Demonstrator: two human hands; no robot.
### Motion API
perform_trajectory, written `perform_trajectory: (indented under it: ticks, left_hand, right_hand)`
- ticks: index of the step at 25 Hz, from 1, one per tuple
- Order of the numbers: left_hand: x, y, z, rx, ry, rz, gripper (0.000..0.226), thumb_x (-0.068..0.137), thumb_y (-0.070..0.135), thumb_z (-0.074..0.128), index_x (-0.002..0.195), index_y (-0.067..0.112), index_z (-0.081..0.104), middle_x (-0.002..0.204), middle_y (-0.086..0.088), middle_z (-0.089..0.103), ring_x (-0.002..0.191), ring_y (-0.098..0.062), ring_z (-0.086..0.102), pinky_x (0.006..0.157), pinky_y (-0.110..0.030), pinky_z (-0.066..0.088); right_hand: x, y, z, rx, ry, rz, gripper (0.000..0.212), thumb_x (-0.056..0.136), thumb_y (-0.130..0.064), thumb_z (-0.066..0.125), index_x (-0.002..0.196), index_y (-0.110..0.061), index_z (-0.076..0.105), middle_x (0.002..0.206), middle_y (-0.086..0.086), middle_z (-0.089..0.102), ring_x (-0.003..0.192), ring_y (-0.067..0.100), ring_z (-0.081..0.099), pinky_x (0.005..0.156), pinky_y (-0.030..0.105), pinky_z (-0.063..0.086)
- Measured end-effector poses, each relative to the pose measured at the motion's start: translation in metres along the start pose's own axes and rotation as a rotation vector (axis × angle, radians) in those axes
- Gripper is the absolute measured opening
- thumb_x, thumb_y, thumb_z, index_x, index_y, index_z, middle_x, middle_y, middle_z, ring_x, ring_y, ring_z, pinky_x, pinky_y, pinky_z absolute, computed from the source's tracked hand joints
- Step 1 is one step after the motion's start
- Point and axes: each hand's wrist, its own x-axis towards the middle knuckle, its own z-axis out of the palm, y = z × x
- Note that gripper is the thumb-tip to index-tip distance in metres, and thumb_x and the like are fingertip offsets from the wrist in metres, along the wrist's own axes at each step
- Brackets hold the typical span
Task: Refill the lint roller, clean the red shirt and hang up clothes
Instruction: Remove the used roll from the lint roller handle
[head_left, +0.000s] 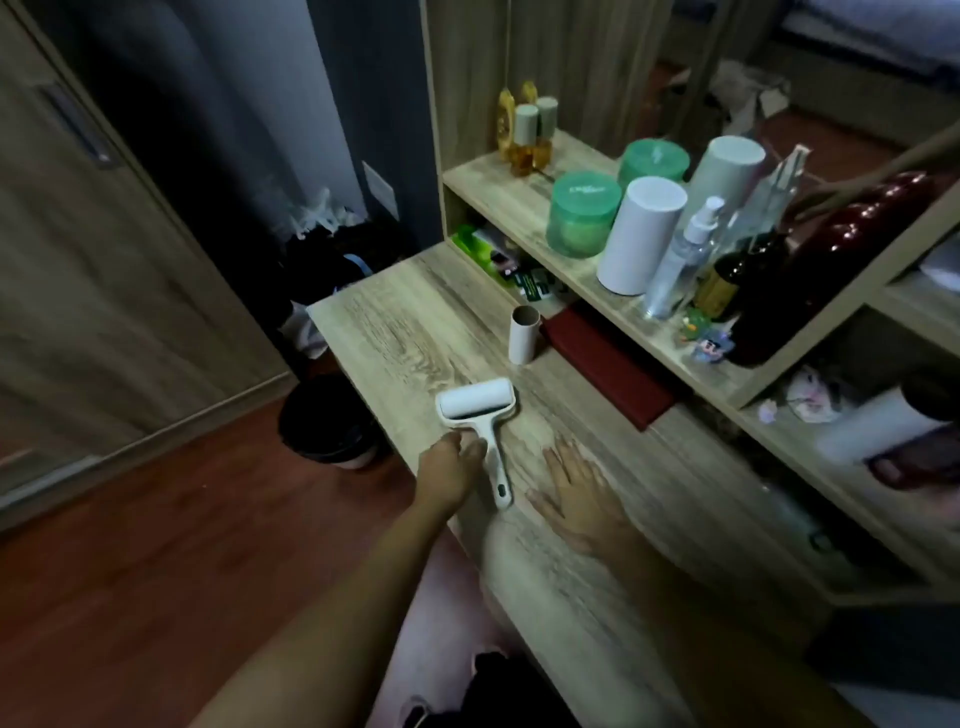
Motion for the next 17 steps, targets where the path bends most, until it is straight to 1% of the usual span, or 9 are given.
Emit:
perform_trajectory:
  ticks: [1,2,3,5,6,8,12,15,17]
  left_hand:
    - [0.002,0.002,0.008,-0.018,0.0,-0.039,0.038,0.094,0.036,0.05,0.102,0.001,0.061,0.107,-0.02,0.066,0.106,-0.035,0.058,0.078,-0.031,0.037]
    - [0.006,0.002,0.015,-0.027,0.007,-0.077,0.039,0.093,0.039,0.051,0.096,0.001,0.061,0.102,-0.02,0.067,0.103,-0.035,0.059,0.078,-0.032,0.039]
    - [0.009,-0.001,0.023,-0.043,-0.008,-0.102,0.04,0.092,0.042,0.052,0.087,0.003,0.06,0.095,-0.019,0.067,0.097,-0.035,0.061,0.074,-0.033,0.039]
    - [0.016,-0.003,0.039,-0.084,0.001,-0.159,0.042,0.089,0.046,0.054,0.076,0.007,0.054,0.079,-0.014,0.063,0.088,-0.034,0.062,0.064,-0.03,0.034]
    - [0.019,-0.003,0.044,-0.111,0.02,-0.187,0.043,0.087,0.047,0.057,0.079,0.006,0.056,0.077,-0.011,0.062,0.087,-0.033,0.062,0.063,-0.029,0.033]
    - [0.026,-0.001,0.051,-0.145,0.071,-0.208,0.044,0.084,0.046,0.062,0.093,0.003,0.058,0.088,-0.012,0.065,0.091,-0.032,0.062,0.066,-0.029,0.037]
    - [0.031,0.01,0.058,-0.115,0.099,-0.22,0.04,0.089,0.033,0.06,0.109,0.0,0.052,0.107,-0.022,0.064,0.103,-0.037,0.058,0.079,-0.036,0.043]
    - [0.026,0.018,0.053,-0.167,0.184,-0.216,0.037,0.095,0.029,0.047,0.118,-0.001,0.045,0.107,-0.026,0.062,0.101,-0.042,0.058,0.08,-0.041,0.044]
    - [0.015,0.023,0.042,-0.2,0.222,-0.148,0.037,0.097,0.033,0.044,0.113,0.0,0.046,0.097,-0.023,0.063,0.092,-0.04,0.059,0.071,-0.038,0.041]
  right_hand:
    - [0.003,0.003,0.007,0.017,0.004,0.017,0.093,0.081,-0.073,-0.002,0.146,-0.011,0.021,0.156,0.011,0.018,0.144,0.024,0.017,0.115,0.037,0.014]
    - [0.006,0.007,0.014,-0.006,0.085,0.011,0.091,0.083,-0.072,0.0,0.143,-0.01,0.03,0.152,0.012,0.029,0.141,0.026,0.028,0.113,0.04,0.022]
    - [0.006,0.01,0.022,-0.038,0.12,0.018,0.084,0.087,-0.067,0.008,0.14,-0.01,0.037,0.148,0.013,0.037,0.137,0.027,0.036,0.109,0.042,0.028]
    - [0.008,0.012,0.032,-0.07,0.192,0.026,0.071,0.088,-0.059,0.025,0.14,-0.012,0.038,0.147,0.011,0.04,0.136,0.026,0.037,0.109,0.042,0.026]
    - [0.009,0.013,0.035,-0.094,0.234,0.01,0.07,0.087,-0.057,0.029,0.141,-0.013,0.037,0.148,0.01,0.039,0.137,0.025,0.035,0.11,0.041,0.024]
    - [0.01,0.013,0.033,-0.127,0.284,0.013,0.069,0.086,-0.056,0.031,0.141,-0.014,0.036,0.148,0.009,0.038,0.138,0.024,0.035,0.11,0.041,0.023]
    - [0.01,0.013,0.035,-0.165,0.296,0.012,0.069,0.086,-0.055,0.033,0.141,-0.013,0.036,0.147,0.01,0.039,0.137,0.024,0.036,0.109,0.042,0.024]
    - [0.011,0.016,0.037,-0.169,0.302,0.009,0.07,0.087,-0.056,0.031,0.142,-0.013,0.033,0.149,0.009,0.037,0.138,0.023,0.034,0.11,0.042,0.025]
    - [0.011,0.018,0.039,-0.142,0.286,0.02,0.069,0.087,-0.056,0.031,0.142,-0.013,0.034,0.149,0.009,0.037,0.138,0.022,0.034,0.11,0.042,0.027]
